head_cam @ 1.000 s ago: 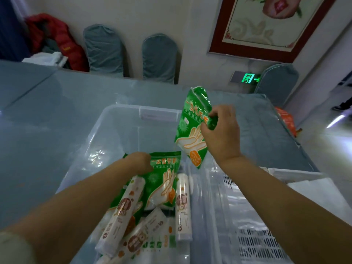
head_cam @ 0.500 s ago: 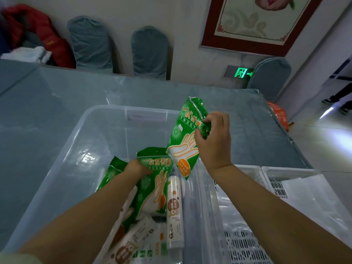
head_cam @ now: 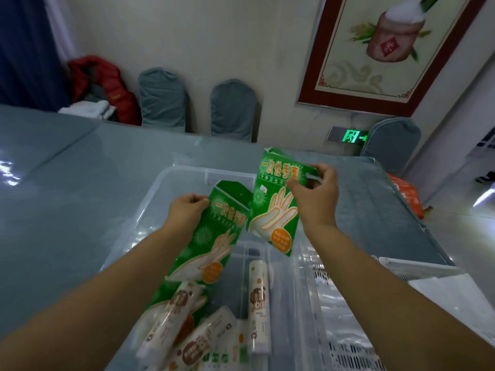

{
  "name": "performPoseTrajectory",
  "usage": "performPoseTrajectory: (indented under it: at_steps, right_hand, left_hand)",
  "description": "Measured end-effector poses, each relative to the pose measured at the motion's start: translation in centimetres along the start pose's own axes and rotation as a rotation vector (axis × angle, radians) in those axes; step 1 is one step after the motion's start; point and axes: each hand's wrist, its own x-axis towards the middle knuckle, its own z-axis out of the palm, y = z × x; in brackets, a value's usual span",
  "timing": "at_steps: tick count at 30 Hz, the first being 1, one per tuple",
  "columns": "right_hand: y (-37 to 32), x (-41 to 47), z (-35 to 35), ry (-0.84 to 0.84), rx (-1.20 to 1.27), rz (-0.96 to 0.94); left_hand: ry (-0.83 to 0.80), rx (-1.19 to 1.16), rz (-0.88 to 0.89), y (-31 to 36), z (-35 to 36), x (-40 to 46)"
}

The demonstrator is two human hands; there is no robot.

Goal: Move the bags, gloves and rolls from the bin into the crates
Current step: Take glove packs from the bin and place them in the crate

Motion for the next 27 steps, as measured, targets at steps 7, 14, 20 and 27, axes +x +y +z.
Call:
performPoseTrajectory:
  at_steps: [7,14,20,27]
  right_hand:
    - [-5.0,-0.7,-0.8,-0.093,0.285,0.001]
    - [-6.9,-2.1,-1.7,-0.147,0.378,0.016]
    - [-7.2,-3.0,-3.7,-0.091,0.388,0.006]
    - [-7.4,-3.3,-8.5,-0.021,0.263,0.144]
  left_hand:
    - [0.076,-0.048,0.079,3.5,-1.6,-2.3]
    - [-0.009,-0.280,0.157,8.0,0.4,-6.6]
    - [-0.295,-0.445,0.148,9.7,2.5,-10.9]
    - [-0.532,-0.497,0.062,10.7,5.9,-13.9]
